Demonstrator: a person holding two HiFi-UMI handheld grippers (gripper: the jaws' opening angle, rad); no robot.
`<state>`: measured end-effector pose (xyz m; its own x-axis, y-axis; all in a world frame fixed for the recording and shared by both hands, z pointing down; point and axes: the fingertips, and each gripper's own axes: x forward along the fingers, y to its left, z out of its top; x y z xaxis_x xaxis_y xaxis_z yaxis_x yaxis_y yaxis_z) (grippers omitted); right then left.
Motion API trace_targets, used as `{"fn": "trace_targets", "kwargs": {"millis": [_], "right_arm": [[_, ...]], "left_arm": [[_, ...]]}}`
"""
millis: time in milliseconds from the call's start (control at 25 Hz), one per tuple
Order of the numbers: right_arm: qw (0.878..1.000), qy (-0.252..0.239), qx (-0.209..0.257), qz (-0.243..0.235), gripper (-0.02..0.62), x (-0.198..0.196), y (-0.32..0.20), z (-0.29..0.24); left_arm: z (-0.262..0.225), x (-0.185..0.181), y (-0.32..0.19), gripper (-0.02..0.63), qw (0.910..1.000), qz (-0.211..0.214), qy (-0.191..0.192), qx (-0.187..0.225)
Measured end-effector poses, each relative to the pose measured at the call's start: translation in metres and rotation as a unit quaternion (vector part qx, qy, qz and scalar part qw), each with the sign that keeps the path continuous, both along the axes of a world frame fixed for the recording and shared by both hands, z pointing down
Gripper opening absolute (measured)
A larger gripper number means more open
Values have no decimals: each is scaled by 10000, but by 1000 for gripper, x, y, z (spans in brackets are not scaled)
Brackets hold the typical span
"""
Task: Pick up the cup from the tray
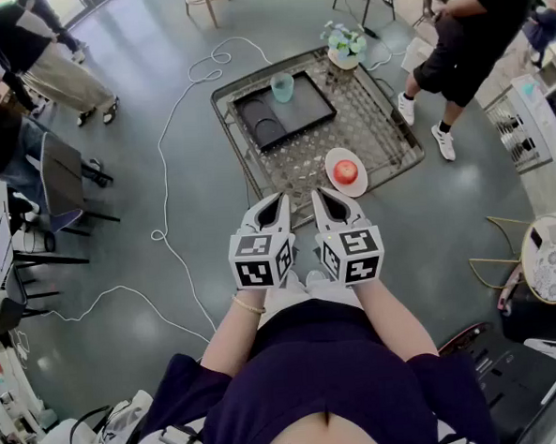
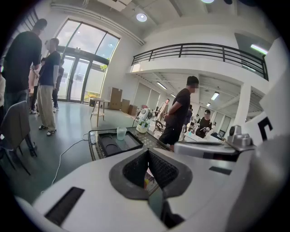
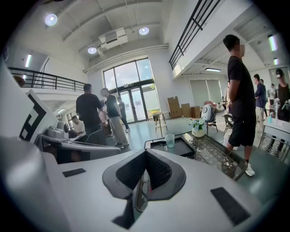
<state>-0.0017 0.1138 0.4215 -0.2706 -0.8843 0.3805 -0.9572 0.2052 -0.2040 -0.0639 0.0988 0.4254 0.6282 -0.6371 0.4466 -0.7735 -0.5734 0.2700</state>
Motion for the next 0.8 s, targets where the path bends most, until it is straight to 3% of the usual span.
{"fn": "trace_targets", "kwargs": {"millis": [800], "right_arm": [[9998, -195, 68, 19, 9, -7, -4, -2]], "left_arm": [[-1, -6, -4, 9, 10000, 8, 15, 2]]}}
